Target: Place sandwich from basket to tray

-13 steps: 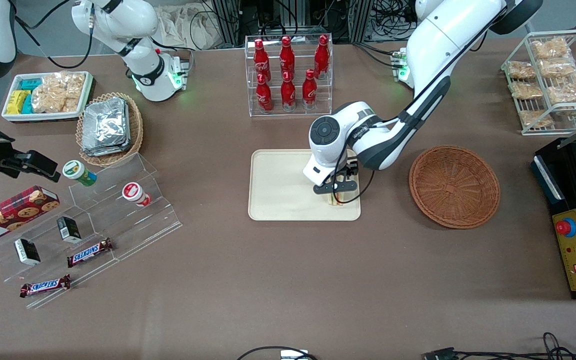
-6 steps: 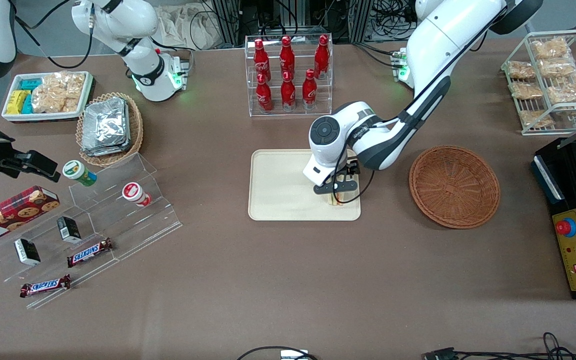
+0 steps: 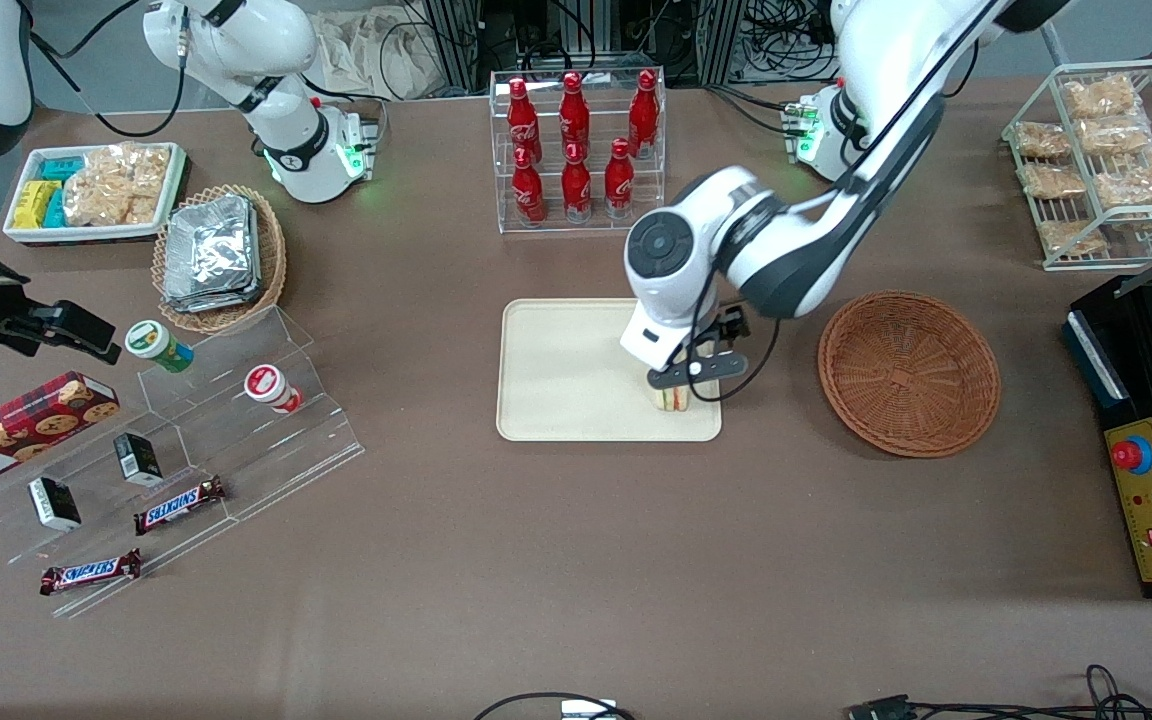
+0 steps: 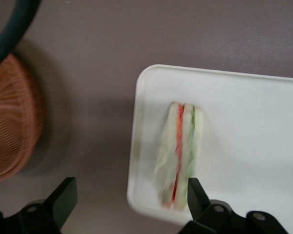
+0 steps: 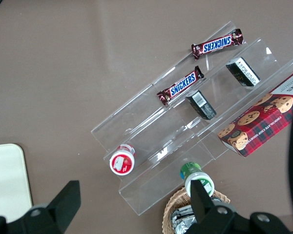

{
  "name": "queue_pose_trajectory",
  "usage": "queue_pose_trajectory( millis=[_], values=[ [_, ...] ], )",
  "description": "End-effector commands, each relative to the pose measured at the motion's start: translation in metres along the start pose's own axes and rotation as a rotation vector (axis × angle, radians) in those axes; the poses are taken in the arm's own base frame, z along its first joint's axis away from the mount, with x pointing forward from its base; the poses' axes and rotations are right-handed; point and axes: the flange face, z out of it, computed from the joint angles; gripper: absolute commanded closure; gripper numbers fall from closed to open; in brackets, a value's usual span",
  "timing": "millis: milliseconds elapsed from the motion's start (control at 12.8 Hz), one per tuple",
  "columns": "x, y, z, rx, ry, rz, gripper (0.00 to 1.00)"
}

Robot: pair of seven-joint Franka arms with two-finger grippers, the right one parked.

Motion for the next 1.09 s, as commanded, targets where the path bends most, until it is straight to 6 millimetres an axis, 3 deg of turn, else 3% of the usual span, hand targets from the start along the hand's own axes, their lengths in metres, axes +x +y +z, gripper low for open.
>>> queue_pose_trajectory(
  millis=[0,234,391,625,859,1016],
  values=[
    [0.0,-0.075,-0.085,-0.018,0.019,-0.017,0.0],
    [0.007,-0.165,-0.125,-0.103,0.001,-0.025,0.0],
    [0.006,-0.224,-0.13,-0.134,0.033,-0.063,0.0],
    [0.007,-0.322,-0.111,-0.202,0.095,0.009,0.0],
    [0.011,-0.356,-0.113,-0.209,0.067,0.026,0.0],
    [0.011,-0.357,-0.118,-0.209,0.068,0.027,0.0]
  ],
)
